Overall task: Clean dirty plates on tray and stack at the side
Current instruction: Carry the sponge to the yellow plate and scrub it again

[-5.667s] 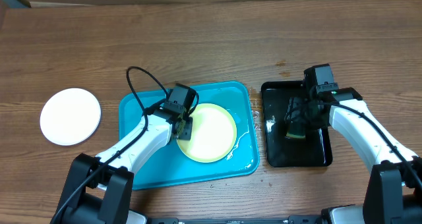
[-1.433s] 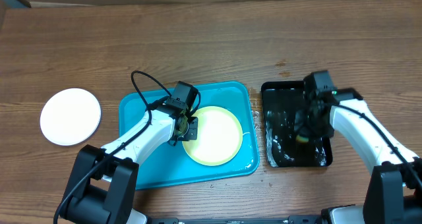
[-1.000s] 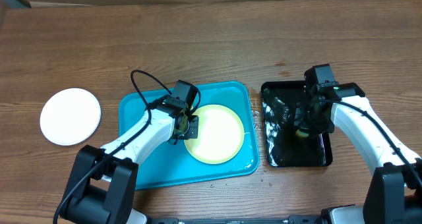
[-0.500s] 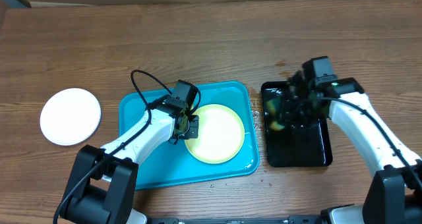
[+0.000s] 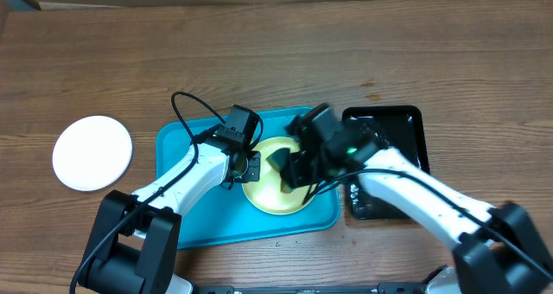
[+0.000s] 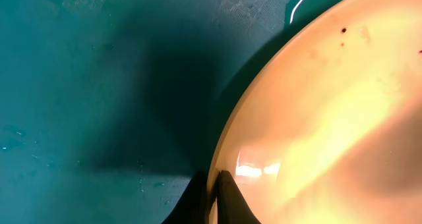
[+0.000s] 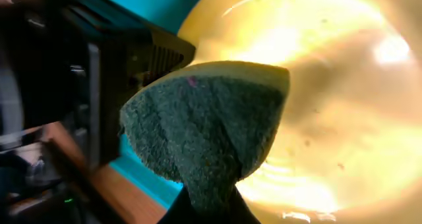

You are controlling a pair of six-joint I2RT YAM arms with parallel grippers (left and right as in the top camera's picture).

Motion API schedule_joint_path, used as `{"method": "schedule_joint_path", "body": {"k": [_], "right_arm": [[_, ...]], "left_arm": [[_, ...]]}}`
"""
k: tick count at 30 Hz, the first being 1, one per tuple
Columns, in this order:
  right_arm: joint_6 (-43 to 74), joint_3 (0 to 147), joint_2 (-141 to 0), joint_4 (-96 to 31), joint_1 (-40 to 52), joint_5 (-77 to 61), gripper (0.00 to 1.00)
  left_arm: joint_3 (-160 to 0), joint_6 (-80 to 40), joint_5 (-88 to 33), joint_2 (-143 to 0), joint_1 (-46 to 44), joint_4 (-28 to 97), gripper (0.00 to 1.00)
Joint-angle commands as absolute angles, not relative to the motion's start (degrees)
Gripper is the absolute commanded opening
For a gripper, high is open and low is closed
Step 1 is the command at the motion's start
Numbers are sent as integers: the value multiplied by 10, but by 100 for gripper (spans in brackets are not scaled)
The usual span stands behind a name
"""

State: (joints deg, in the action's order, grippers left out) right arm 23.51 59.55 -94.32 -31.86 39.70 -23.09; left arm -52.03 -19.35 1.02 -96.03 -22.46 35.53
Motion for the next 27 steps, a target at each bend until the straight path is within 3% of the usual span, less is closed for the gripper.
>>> {"method": "schedule_joint_path", "body": {"k": [1,8,13,17,27], "right_arm": [[258,591,-974,-287,425,-190,19],[258,591,-1030,-273,438,-94,43],[258,591,-1033,-274,442,-82,43],[292,593,-1033,-270,446,-105,50],[303,644,-1032,-301,432,-173,51]], "left_arm": [[-514,-193,19,-977,-225,357,4],[-514,-192,19,-977,-225,357,4],[-514,-192,19,-977,-225,357,4],[-514,-192,19,-977,-225,357,4],[-514,-192,20,-977,-225,357,4]]}}
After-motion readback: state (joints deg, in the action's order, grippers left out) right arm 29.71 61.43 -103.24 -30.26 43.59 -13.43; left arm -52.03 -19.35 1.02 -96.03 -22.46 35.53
